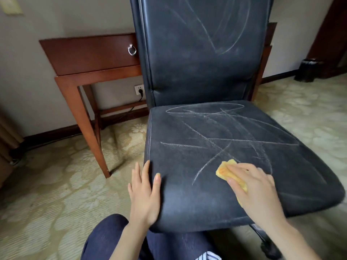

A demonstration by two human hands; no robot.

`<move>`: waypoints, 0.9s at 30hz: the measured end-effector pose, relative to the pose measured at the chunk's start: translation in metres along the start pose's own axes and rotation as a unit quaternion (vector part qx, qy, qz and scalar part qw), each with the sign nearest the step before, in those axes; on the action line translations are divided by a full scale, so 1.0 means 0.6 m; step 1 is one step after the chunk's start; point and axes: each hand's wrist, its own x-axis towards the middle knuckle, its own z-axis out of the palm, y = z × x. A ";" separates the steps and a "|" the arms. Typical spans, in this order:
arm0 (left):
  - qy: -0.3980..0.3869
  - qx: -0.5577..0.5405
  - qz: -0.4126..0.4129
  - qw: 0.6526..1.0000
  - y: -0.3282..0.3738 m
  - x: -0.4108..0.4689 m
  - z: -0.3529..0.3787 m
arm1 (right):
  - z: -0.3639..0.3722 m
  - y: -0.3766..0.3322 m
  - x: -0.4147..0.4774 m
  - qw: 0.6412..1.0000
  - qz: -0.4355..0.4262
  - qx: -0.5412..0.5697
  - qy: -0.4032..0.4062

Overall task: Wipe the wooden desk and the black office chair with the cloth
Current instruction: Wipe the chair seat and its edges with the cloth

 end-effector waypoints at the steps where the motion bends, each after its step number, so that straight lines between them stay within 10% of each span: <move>1: 0.006 -0.017 -0.002 1.000 0.001 -0.005 0.007 | 0.014 -0.006 -0.009 1.000 0.000 -0.014 0.013; 16: 0.025 0.005 0.008 1.000 -0.001 -0.013 0.010 | 0.088 -0.103 -0.073 0.975 -0.206 0.075 0.045; 27: 0.051 0.008 0.023 0.998 -0.012 -0.004 0.016 | -0.018 0.146 -0.027 0.986 0.101 -0.021 0.128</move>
